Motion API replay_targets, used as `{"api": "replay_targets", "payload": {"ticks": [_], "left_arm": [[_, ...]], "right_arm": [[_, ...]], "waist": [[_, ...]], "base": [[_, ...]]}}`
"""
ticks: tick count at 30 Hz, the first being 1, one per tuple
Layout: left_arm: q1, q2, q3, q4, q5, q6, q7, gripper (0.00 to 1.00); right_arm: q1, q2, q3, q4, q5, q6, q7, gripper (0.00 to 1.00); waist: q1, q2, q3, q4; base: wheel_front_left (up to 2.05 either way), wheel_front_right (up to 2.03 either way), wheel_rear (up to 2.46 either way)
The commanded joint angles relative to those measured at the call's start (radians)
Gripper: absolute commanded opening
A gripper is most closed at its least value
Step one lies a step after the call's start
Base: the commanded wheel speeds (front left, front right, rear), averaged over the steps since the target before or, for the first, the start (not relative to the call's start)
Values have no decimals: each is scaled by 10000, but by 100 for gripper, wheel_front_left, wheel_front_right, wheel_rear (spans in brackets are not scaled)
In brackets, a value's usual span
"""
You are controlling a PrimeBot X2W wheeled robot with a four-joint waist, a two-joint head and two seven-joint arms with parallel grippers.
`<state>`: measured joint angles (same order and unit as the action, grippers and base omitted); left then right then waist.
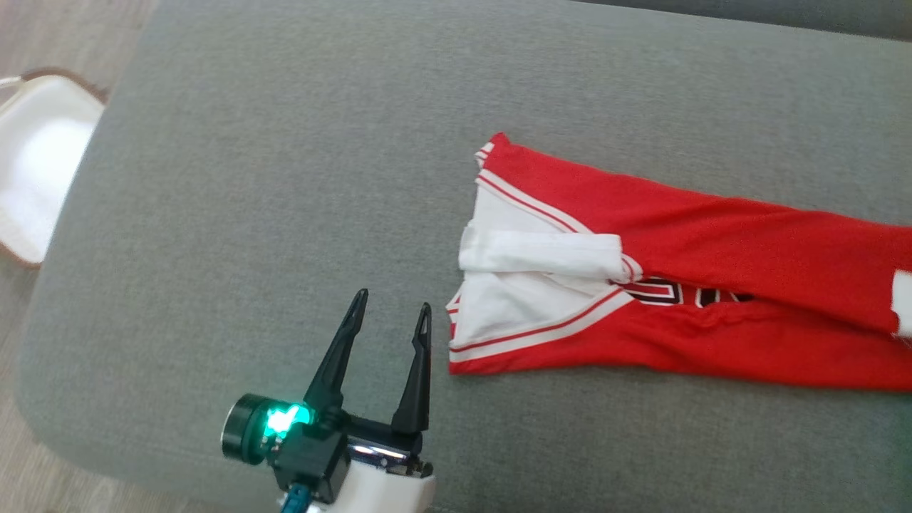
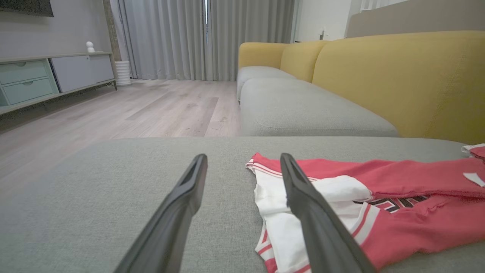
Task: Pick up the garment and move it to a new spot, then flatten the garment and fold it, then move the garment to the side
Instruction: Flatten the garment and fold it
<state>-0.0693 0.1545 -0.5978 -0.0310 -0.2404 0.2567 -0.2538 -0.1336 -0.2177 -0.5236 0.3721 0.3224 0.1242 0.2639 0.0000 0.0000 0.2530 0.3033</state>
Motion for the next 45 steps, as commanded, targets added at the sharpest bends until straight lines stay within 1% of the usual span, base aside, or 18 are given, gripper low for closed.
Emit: {"api": "replay_targets", "payload": {"ticks": [1,3,4,5,6,7,8,11,16,21,25,31,34,37,39,40,42,45], "left_arm": [[-58,-156,531,-377,183,-139,-79,100],[22,-283,711,-390,352,-323,-79,100],[61,-336,807,-396,428,-400,-79,100],[103,-381,903,-405,501,-470,-79,100],[148,-416,1001,-413,574,-531,-79,100],[186,-452,1084,-419,637,-600,-79,100],[186,-452,1084,-419,637,-600,-79,100],[249,-558,1293,-439,795,-819,-79,100],[286,-684,1595,-465,1054,-1066,-79,100],[276,-769,1893,-500,1259,-1240,-80,100],[317,-821,2088,-446,1371,-1338,-80,100],[450,-867,2285,-279,1515,-1503,-80,100],[489,-895,2303,-209,1540,-1615,-80,100],[534,-914,2319,-163,1558,-1747,-80,100],[548,-925,2324,-119,1575,-1839,-80,100],[545,-936,2321,-65,1581,-1938,-80,100],[543,-948,2307,-37,1575,-2035,-80,100],[611,-970,2281,24,1527,-2154,-80,100]], "right_arm": [[-85,-107,-21,-134,-86,65,248,100],[-16,38,-26,-10,-29,65,557,100],[8,106,5,2,50,65,667,89],[34,158,70,-27,137,65,740,44],[64,181,179,-91,207,65,770,4],[105,160,292,-193,247,65,718,0],[105,160,292,-193,247,65,718,0],[231,-27,541,-425,248,65,452,0],[227,-547,674,-788,331,65,103,0],[11,-1212,570,-1384,466,65,155,0],[-111,-1463,609,-2079,630,65,366,0],[-328,-810,1382,-3958,1585,65,742,0],[-361,-356,2122,-4950,1924,65,874,0],[-410,60,3023,-5670,1955,65,894,0],[-474,369,3767,-5934,1921,65,923,0],[-583,758,4482,-6000,1896,65,909,0],[-773,1129,5084,-5796,2009,65,778,0],[-1023,1417,6035,-5228,2026,65,479,0]], "waist": [[0,0,19,142],[0,0,26,157],[0,0,20,130],[0,0,12,84],[0,0,2,3],[0,0,2,-71],[0,0,2,-71],[0,0,1,-385],[0,0,84,-1002],[0,0,180,-1632],[0,0,89,-1968],[0,0,-114,-2216],[0,0,-193,-2186],[0,0,-235,-2076],[0,0,-247,-1967],[0,0,-269,-1838],[0,0,-274,-1702],[0,0,-275,-1478]], "base": [[0,0,0],[0,0,0],[0,0,0],[0,0,0],[0,0,0],[0,0,0],[0,0,0],[0,0,0],[0,0,0],[0,0,0],[0,0,0],[0,0,0],[0,0,0],[0,0,0],[0,0,0],[0,0,0],[0,0,0],[0,0,0]]}}
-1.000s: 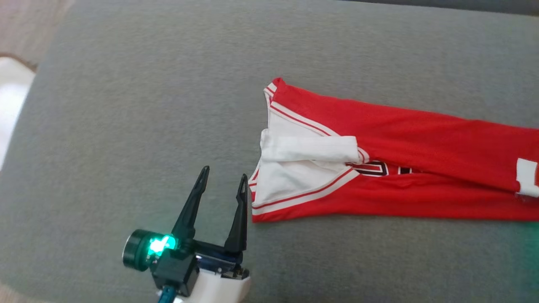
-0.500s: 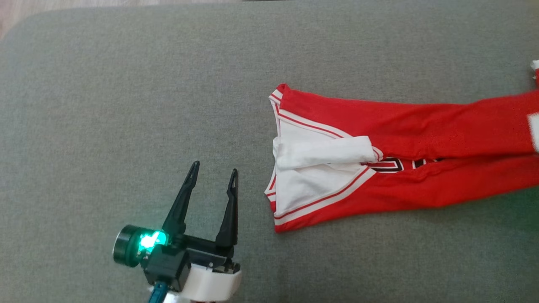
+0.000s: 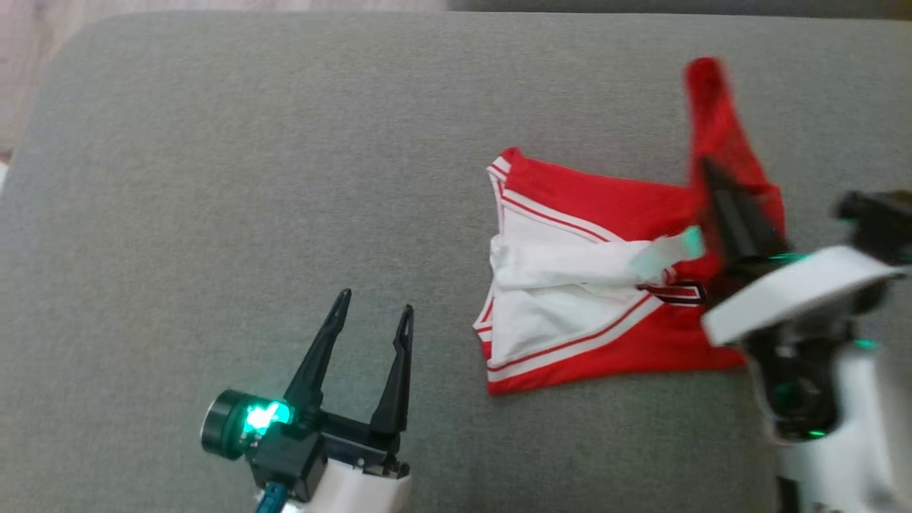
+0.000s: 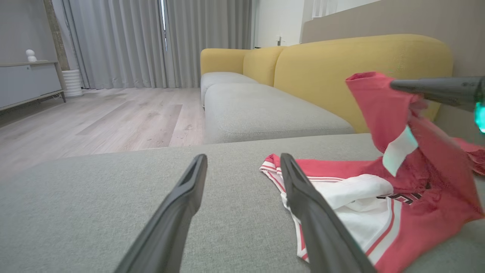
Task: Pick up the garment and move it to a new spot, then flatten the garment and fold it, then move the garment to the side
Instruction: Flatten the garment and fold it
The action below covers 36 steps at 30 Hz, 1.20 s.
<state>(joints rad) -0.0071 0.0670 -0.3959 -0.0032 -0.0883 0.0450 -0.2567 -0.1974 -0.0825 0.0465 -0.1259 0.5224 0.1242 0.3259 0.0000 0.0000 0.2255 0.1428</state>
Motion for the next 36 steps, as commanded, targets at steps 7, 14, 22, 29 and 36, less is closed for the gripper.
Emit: {"api": "replay_targets", "payload": {"ticks": [7,14,22,29,36], "left_arm": [[30,-132,241,-140,-54,-131,-51,100],[8,-156,284,-151,-123,-92,-51,100],[124,-165,397,-47,-202,-46,-51,100],[463,-166,843,-110,-559,75,-51,100],[905,-167,1299,3,-871,214,-51,100]], "right_arm": [[-635,292,1903,868,301,65,-600,0],[-528,319,2960,1594,661,65,-913,4],[-227,318,3238,1470,737,65,-1421,100],[670,-452,1927,590,-266,65,-2704,100],[1823,-1358,757,928,-1314,65,-4849,100]], "waist": [[0,0,72,622],[0,0,160,883],[0,0,-379,668],[0,0,-1131,316],[0,0,-1863,18]], "base": [[0,0,0],[0,0,0],[0,0,0],[0,0,0],[0,0,0]]}}
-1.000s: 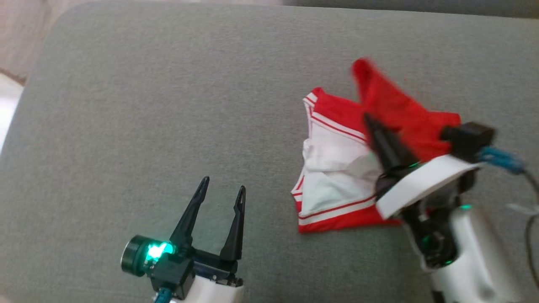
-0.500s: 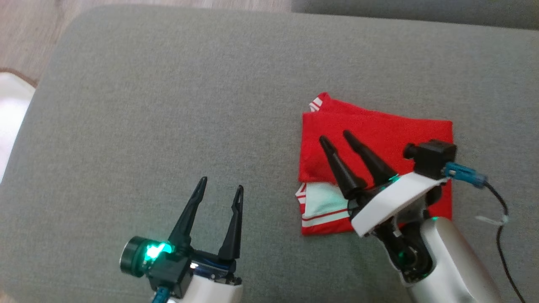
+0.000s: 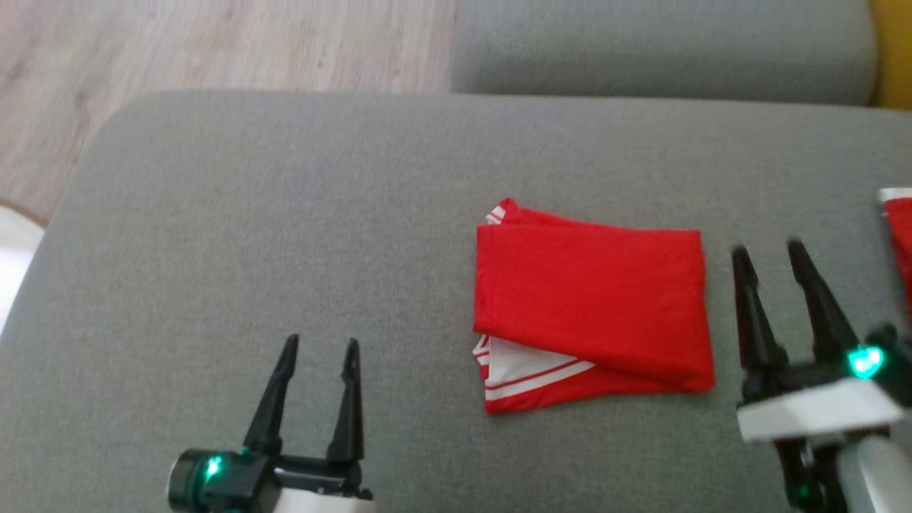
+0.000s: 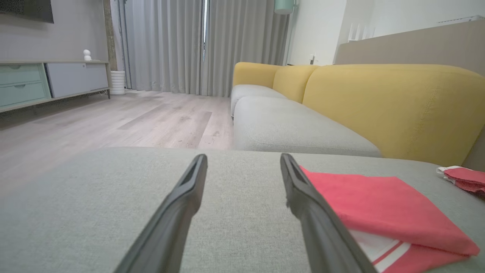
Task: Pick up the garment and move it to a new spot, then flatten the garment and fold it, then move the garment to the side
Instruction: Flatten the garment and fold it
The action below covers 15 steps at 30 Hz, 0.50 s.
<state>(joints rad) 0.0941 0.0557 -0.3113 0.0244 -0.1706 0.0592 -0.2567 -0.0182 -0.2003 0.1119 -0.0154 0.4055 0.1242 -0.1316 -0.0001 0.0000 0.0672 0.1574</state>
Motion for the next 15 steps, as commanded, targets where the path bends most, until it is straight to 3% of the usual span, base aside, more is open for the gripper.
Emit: {"api": "replay_targets", "payload": {"ticks": [1,6,15], "left_arm": [[-40,-54,500,-225,-35,93,-51,100],[348,-54,741,-85,-67,161,-51,100],[713,-54,961,62,64,61,-51,100]], "right_arm": [[230,-235,70,16,-243,65,-557,100],[1237,-256,-133,1100,-908,65,-1276,100],[1591,320,-603,1073,-1405,65,-1298,100]], "waist": [[1,0,-424,-148],[1,0,-865,-246],[1,0,-997,-372]], "base": [[0,0,0],[0,0,0],[0,0,0]]}}
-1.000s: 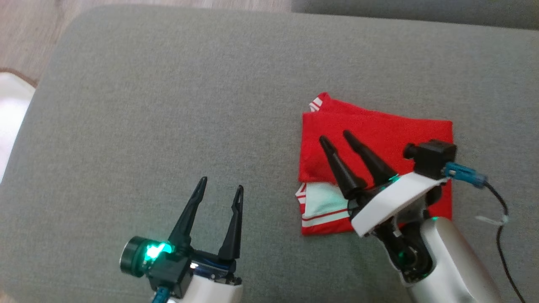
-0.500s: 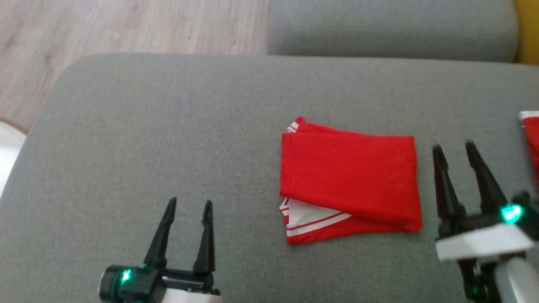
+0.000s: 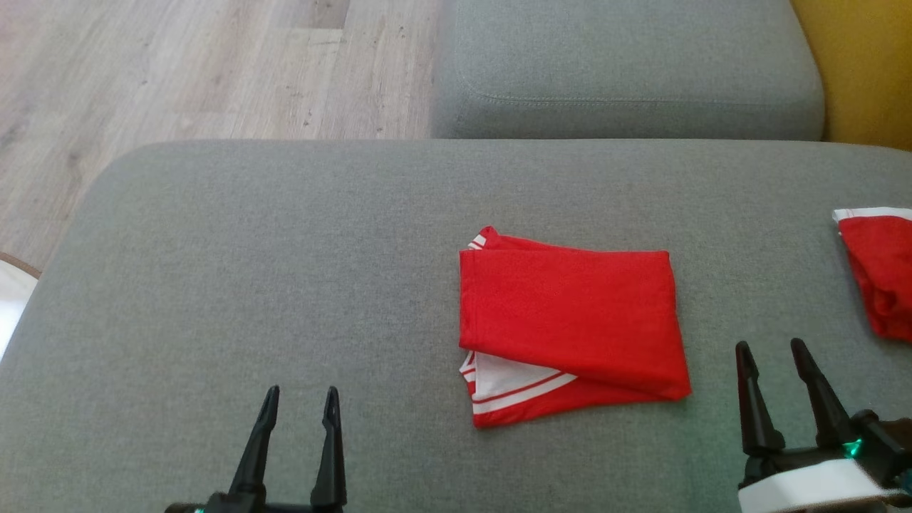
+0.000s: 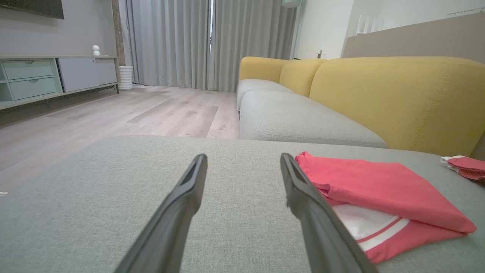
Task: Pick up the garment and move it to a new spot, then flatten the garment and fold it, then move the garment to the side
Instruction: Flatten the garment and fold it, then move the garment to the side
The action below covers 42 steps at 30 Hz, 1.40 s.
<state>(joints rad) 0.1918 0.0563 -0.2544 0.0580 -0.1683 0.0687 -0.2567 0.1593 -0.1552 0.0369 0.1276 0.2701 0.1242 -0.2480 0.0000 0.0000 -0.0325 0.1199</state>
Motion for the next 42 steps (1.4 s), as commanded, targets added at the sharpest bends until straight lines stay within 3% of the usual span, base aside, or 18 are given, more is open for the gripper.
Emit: {"api": "replay_targets", "payload": {"ticks": [1,28,35,42], "left_arm": [[-244,-60,399,-262,59,-48,-51,100],[-76,-60,357,-169,190,-252,-51,100],[-252,-60,216,-234,200,-219,-51,100],[-668,-60,-51,-411,163,-45,-51,100]], "right_arm": [[-165,-108,126,-365,-78,65,-135,100],[91,85,-14,-264,-348,65,-137,100],[-164,112,-214,-119,-204,65,-137,100],[-1322,-197,-157,870,-9,65,-137,100]], "waist": [[0,0,-17,7],[0,0,-141,13],[0,0,301,116],[0,0,1293,302]], "base": [[0,0,0],[0,0,0],[0,0,0],[0,0,0]]}}
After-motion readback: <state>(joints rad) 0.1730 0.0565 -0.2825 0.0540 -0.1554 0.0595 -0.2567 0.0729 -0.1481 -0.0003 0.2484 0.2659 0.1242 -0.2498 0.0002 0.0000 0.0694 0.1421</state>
